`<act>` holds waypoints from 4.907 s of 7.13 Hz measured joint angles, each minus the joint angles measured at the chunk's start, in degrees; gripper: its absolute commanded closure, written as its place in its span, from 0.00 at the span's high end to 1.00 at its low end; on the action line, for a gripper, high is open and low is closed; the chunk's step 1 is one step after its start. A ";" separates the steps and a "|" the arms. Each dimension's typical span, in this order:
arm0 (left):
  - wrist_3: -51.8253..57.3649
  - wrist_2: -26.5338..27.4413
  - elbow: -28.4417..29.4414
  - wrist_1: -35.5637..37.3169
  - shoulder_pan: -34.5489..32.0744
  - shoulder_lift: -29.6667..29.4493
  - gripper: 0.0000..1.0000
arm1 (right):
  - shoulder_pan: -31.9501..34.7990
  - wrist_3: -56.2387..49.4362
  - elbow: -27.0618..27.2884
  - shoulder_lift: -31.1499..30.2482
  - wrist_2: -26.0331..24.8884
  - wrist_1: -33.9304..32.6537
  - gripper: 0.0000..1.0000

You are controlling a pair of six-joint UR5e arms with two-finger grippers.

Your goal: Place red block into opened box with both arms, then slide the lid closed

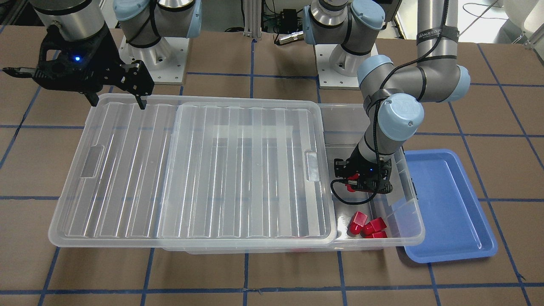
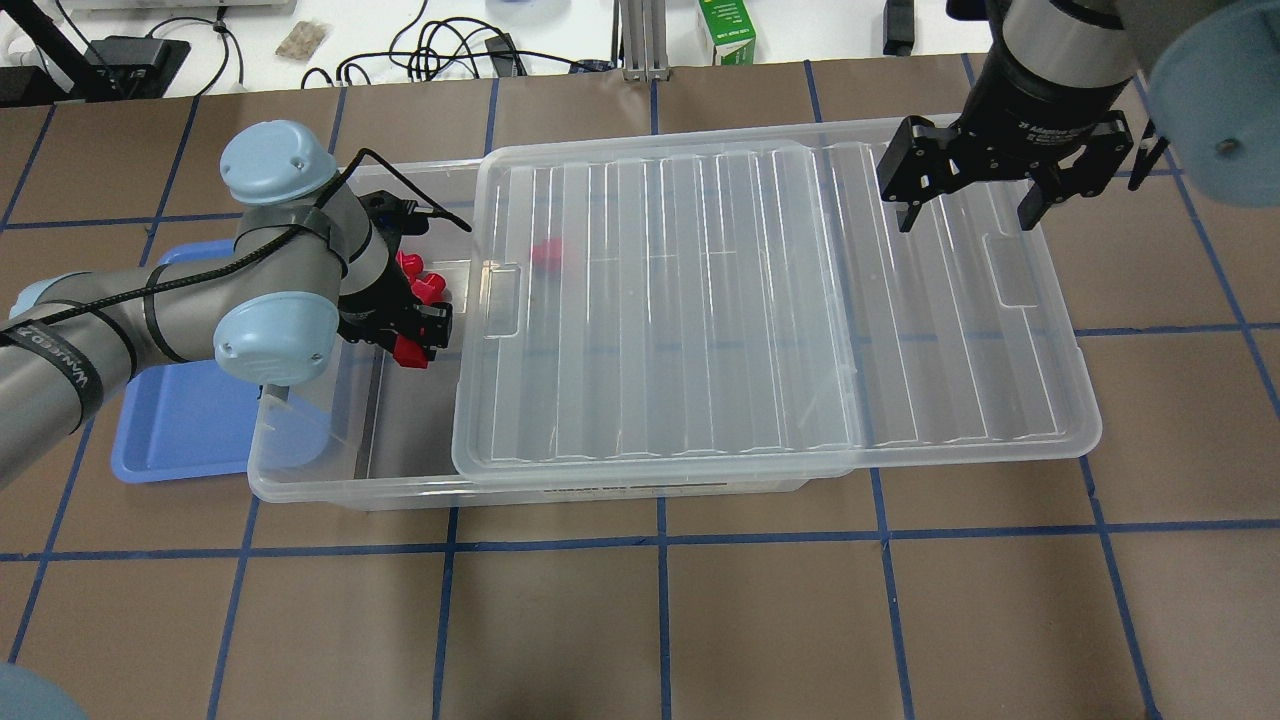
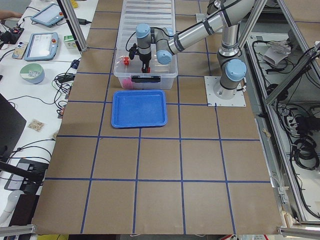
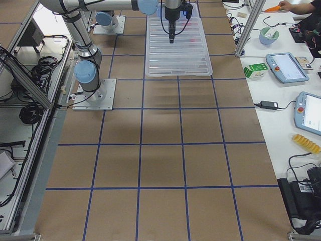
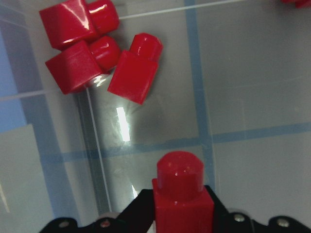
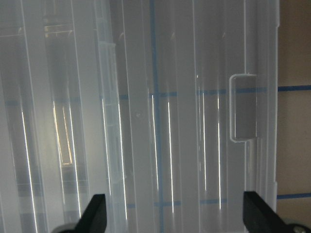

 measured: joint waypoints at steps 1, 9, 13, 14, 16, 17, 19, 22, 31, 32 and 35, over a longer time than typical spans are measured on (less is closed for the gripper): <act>-0.26 -0.02 -0.60 0.07 0.00 -0.21 0.56 | -2.93 -4.93 0.00 -0.10 -0.74 0.05 1.00; -0.35 0.13 9.86 -8.83 -0.01 3.06 1.00 | -21.60 -19.36 13.67 1.91 -2.32 -11.37 1.00; -0.44 0.50 21.40 -26.23 -0.95 8.85 1.00 | -21.16 -19.20 17.92 2.80 -2.13 -16.00 1.00; -0.41 0.51 21.92 -28.26 -1.08 10.68 1.00 | -20.21 -18.77 17.99 2.77 -1.98 -16.06 1.00; -0.44 0.31 22.37 -29.79 -1.13 12.08 1.00 | -15.72 -15.95 17.99 2.74 -1.78 -16.22 1.00; -0.45 0.29 22.61 -29.92 -1.14 12.31 1.00 | -12.67 -13.93 17.90 2.74 -1.39 -16.33 1.00; -0.45 0.31 22.84 -29.94 -1.13 12.65 1.00 | -6.93 -9.90 17.68 2.73 0.15 -16.69 1.00; -0.44 0.02 22.89 -29.94 -0.98 12.67 1.00 | -2.55 -7.89 17.76 2.90 1.66 -17.53 1.00; -0.46 0.49 22.73 -29.68 -1.01 12.52 1.00 | 5.48 3.22 -2.97 -0.70 1.25 4.85 1.00; -0.48 0.63 22.77 -29.68 -1.04 12.50 1.00 | 5.63 3.28 -3.34 -0.84 1.33 5.57 1.00; -0.51 0.74 22.73 -29.60 -1.05 12.18 1.00 | 5.72 3.34 -3.37 -0.93 1.38 5.86 1.00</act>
